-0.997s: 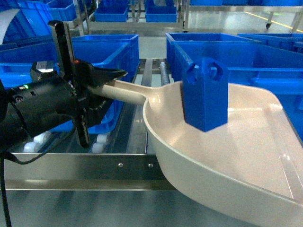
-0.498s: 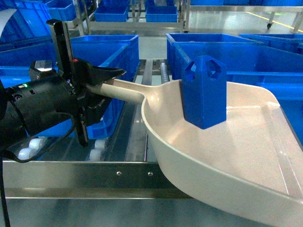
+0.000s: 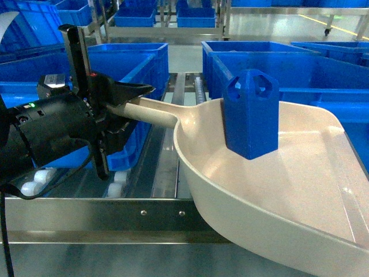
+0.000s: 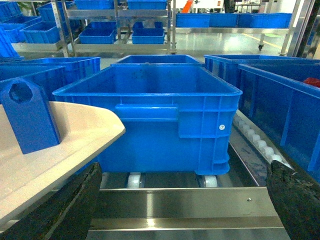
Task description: Place part in tray to right shelf
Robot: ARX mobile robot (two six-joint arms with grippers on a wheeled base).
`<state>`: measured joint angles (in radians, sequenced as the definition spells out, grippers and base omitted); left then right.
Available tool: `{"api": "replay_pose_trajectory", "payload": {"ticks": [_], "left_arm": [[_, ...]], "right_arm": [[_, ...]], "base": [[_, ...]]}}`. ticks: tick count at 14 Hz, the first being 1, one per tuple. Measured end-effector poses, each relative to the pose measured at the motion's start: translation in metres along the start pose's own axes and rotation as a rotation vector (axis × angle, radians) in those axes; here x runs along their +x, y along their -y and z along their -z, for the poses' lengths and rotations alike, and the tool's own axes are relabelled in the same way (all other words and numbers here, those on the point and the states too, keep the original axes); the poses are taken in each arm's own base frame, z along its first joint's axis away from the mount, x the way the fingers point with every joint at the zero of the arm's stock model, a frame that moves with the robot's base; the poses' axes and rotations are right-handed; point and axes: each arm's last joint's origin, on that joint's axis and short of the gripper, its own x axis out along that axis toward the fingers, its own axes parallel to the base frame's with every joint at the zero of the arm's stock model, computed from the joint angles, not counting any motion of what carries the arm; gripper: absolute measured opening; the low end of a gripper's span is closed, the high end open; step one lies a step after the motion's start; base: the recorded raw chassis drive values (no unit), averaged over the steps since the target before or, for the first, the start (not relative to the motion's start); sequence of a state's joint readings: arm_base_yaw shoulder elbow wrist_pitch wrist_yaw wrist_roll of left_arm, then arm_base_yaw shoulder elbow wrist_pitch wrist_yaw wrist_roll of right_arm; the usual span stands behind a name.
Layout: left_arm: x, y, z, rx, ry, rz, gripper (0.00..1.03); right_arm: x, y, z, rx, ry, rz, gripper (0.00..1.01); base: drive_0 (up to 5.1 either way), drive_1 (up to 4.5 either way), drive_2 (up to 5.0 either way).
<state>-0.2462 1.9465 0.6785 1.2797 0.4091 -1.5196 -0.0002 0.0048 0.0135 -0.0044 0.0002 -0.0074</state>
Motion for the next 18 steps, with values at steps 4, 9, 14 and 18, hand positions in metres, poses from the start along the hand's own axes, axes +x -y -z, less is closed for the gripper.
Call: {"api": "replay_pose_trajectory", "payload": {"ticks": [4,9,14,18], "left_arm": [[0.0000,0.0000,0.0000,0.000,0.000,0.000,0.13],[0.0000,0.0000,0.0000,0.000,0.000,0.000,0.13],[0.0000,0.0000,0.0000,0.000,0.000,0.000,0.13],[0.0000,0.0000,0.0000,0.000,0.000,0.000,0.13]], "right_arm": [[0.0000,0.0000,0.0000,0.000,0.000,0.000,0.98],[0.0000,0.0000,0.0000,0.000,0.000,0.000,0.98],[0.0000,0.0000,0.0000,0.000,0.000,0.000,0.98],[0.0000,0.0000,0.0000,0.000,0.000,0.000,0.98]], "base": [[0.0,0.00,0.0],[0.0,0.00,0.0],[0.0,0.00,0.0],[0.0,0.00,0.0]]}}
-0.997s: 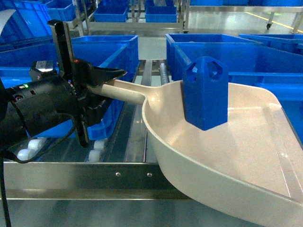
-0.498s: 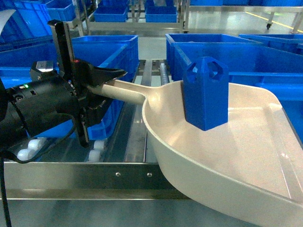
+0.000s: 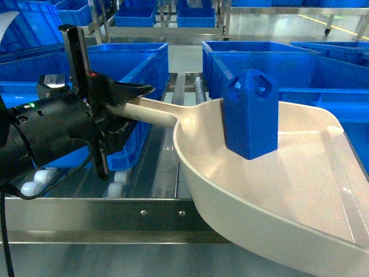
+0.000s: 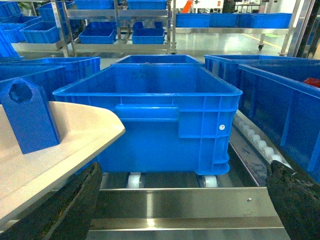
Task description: Place part in tray to right shelf
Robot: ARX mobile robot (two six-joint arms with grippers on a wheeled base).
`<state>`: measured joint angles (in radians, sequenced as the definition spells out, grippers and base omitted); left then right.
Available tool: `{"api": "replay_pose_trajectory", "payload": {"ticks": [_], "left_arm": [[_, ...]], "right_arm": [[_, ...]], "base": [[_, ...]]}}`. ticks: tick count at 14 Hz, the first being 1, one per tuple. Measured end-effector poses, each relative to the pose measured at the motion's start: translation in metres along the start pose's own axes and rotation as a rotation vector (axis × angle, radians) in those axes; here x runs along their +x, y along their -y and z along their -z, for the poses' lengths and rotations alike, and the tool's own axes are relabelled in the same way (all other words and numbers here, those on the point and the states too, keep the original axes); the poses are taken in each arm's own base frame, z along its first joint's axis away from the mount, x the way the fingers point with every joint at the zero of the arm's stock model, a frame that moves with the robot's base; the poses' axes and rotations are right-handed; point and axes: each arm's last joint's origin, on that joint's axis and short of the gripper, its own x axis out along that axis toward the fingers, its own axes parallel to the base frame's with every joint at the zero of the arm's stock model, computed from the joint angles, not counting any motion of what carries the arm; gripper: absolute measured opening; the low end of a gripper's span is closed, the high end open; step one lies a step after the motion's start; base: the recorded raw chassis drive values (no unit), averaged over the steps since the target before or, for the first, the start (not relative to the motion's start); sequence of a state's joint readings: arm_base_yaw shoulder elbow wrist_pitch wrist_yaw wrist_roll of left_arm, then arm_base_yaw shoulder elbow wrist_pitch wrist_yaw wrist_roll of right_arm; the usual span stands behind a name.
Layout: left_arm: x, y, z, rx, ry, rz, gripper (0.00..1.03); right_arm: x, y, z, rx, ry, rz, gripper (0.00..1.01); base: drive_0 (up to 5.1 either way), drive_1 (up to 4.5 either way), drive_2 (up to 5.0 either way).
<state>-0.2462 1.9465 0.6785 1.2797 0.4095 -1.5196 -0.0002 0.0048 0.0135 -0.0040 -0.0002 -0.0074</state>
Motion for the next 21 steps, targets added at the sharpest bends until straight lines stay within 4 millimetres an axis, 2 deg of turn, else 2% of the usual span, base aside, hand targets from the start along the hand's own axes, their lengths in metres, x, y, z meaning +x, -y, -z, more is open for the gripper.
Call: {"api": "replay_pose_trajectory", "payload": {"ticks": [21], "left_arm": [[0.0000,0.0000,0.0000,0.000,0.000,0.000,0.13]], "right_arm": [[0.0000,0.0000,0.0000,0.000,0.000,0.000,0.98]], "base": [[0.0,0.00,0.0]]}}
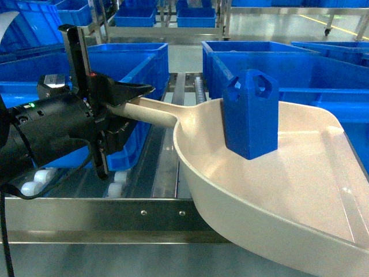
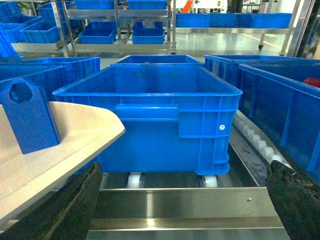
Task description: Place part in tray to right shelf
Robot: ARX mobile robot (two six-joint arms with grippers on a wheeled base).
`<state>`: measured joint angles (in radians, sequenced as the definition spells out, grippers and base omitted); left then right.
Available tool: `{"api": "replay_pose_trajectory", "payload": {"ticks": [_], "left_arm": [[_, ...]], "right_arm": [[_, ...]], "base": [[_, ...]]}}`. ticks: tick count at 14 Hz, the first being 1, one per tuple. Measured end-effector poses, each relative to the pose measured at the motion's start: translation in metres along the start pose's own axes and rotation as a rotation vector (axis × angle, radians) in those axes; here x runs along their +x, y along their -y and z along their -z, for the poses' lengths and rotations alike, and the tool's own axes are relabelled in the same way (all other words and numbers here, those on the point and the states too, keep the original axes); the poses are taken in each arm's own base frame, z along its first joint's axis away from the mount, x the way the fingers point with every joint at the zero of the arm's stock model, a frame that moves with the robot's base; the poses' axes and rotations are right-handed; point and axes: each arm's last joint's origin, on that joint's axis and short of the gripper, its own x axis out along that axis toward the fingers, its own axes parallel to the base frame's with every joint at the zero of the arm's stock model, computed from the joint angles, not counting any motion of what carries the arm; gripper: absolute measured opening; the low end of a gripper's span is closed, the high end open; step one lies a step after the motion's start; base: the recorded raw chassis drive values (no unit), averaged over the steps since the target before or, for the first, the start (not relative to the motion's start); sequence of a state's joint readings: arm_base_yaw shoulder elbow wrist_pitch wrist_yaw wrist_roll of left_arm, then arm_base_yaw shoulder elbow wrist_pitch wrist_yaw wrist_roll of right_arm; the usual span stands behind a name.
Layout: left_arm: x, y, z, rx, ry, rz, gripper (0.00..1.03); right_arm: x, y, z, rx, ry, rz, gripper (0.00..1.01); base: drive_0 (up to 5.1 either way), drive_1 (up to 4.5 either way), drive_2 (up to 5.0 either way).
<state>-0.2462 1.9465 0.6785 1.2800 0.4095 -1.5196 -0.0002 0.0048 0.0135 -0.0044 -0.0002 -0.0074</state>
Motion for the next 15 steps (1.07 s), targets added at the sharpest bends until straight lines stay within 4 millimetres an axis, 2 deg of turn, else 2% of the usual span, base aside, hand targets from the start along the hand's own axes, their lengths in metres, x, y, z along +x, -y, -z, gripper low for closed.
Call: {"api": "replay_pose_trajectory", "payload": {"ticks": [8,11,13,15], "left_arm": [[0.000,0.000,0.000,0.000,0.000,0.000,0.13],[-0.004,0.015,0.014,0.083,0.281,0.001,0.13],[-0.013,0.011,0.014,0.077,0.305,-0.021,0.13],[-0.031,0.023,0.020,0.078,0.321,0.003,0.13]], "right_arm": [[0.000,0.000,0.000,0.000,0.000,0.000,0.98],[0.000,0.000,0.000,0.000,0.000,0.000,0.98],[0.000,0.000,0.000,0.000,0.001,0.000,0.98],[0.000,0.000,0.000,0.000,0.000,0.000,0.98]], "base": [[0.0,0.00,0.0],[0.0,0.00,0.0],[0.0,0.00,0.0],[0.0,0.00,0.0]]}}
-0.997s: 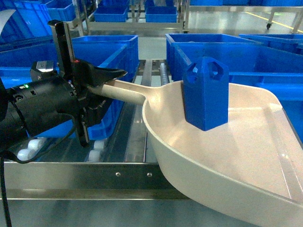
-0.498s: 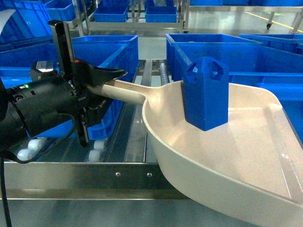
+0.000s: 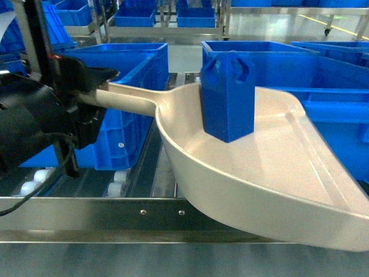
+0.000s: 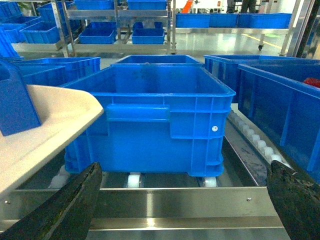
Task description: Place part in tray to right shelf
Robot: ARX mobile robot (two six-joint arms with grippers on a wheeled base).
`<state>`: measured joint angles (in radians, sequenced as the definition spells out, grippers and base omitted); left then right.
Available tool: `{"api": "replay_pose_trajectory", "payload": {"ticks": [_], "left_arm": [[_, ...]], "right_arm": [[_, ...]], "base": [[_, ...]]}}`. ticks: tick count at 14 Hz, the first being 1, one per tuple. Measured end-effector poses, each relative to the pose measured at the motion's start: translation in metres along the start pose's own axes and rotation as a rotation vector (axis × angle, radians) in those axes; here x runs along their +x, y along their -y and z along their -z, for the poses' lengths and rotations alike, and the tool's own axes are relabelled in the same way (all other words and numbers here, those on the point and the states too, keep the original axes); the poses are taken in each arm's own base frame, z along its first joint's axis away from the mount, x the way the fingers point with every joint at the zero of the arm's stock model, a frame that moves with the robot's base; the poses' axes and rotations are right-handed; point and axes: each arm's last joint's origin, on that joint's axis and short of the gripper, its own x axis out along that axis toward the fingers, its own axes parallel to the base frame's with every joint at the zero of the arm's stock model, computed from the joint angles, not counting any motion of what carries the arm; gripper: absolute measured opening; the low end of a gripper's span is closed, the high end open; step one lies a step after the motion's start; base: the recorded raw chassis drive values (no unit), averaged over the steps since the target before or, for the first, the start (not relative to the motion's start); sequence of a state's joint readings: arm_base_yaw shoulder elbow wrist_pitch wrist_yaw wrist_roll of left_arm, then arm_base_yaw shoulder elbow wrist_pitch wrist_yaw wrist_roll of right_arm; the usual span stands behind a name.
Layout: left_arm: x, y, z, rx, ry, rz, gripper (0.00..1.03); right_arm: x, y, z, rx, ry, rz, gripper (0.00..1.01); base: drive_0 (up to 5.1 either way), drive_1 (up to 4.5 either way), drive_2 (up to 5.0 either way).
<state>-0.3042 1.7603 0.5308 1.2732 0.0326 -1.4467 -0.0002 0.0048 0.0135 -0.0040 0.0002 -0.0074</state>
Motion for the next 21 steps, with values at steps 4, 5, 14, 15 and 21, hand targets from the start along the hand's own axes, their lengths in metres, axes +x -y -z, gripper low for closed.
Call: {"api": "replay_pose_trajectory", "payload": {"ticks": [4,5,14,15,21], "left_arm": [[-0.023,0.017,0.005,0.024,-0.078,0.062,0.13],[-0.026,0.018,0.006,0.025,-0.089,0.066,0.13],[-0.011,0.106,-0.100,0.057,0.316,0.134,0.13],[-0.003,0.104,-0.123,0.055,0.405,0.072,0.13],[0.068,0.096,-0.180,0.336,0.788,-0.269,0.13]], "right_arm": [[0.000,0.000,0.000,0.000,0.000,0.000,0.98],[0.000,0.000,0.000,0.000,0.000,0.000,0.98],[0.000,0.000,0.000,0.000,0.000,0.000,0.98],[0.000,0.000,0.000,0.000,0.000,0.000,0.98],[0.000,0.000,0.000,0.000,0.000,0.000,0.98]], "base": [[0.0,0.00,0.0],[0.0,0.00,0.0],[0.0,0.00,0.0],[0.0,0.00,0.0],[0.0,0.00,0.0]]}}
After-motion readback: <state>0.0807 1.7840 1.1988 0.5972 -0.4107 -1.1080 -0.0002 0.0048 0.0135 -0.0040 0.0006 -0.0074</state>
